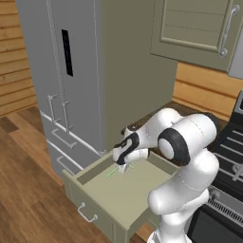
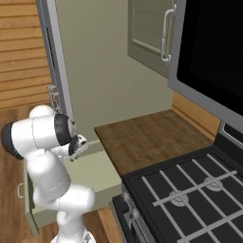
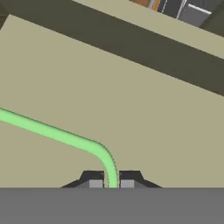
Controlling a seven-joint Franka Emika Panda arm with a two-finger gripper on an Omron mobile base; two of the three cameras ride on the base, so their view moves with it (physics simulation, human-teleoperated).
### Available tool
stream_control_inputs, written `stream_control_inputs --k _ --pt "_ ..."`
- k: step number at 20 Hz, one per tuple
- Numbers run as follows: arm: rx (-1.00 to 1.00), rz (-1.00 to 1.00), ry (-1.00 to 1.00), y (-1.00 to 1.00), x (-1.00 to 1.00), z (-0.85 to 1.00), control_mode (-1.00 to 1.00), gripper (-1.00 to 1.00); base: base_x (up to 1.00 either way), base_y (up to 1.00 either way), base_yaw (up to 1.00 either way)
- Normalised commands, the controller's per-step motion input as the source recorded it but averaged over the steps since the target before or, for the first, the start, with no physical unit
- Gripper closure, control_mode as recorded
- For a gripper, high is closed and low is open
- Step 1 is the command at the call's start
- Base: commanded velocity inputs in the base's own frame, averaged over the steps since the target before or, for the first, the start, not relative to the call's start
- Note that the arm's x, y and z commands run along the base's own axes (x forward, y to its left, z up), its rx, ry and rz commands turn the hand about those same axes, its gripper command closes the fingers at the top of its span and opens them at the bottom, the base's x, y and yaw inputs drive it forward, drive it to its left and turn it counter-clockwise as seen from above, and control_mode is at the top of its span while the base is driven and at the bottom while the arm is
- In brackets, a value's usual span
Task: Take a straw from the drawer in front and place it inside the glass cup on the dining counter.
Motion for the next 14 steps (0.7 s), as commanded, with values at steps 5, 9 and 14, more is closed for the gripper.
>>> stream_control_inputs --k 5,9,14 --pt "0.00 0.00 0.00 0.00 0.00 1.00 -1.00 1.00 0.00 0.00 0.00" --pt "-0.02 0.00 0.03 0.00 -0.02 1.00 -1.00 1.00 0.00 0.00 0.00" --pt "-0.08 -0.02 0.09 0.00 -0.14 1.00 -1.00 1.00 0.00 0.00 0.00"
